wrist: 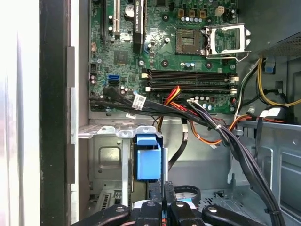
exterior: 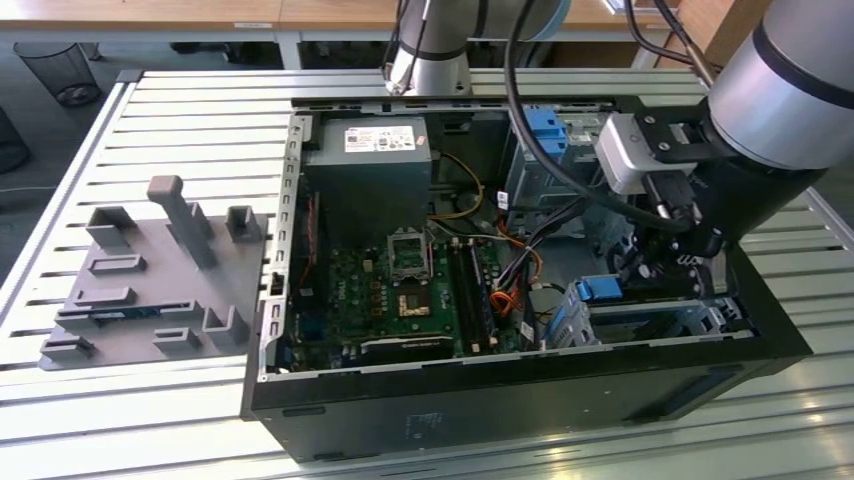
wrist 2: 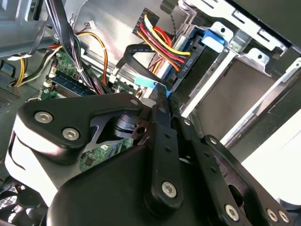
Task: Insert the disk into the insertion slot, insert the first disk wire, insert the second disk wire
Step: 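Insert the second disk wire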
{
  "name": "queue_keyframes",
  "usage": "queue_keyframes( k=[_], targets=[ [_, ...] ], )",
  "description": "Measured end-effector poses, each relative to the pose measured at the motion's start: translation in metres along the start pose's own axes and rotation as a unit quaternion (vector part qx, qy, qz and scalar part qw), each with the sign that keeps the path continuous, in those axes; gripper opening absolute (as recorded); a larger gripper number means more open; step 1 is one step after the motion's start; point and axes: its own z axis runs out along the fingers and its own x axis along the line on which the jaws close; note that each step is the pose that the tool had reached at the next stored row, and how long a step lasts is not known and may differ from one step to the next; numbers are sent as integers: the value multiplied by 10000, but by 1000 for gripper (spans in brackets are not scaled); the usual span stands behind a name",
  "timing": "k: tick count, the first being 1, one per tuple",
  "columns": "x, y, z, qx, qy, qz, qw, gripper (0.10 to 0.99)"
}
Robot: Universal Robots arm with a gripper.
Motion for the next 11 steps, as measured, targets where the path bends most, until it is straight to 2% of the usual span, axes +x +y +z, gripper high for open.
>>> queue_keyframes(
  k=[11],
  targets=[
    [4,-21,20,-2,0,-18,10000,145]
  ],
)
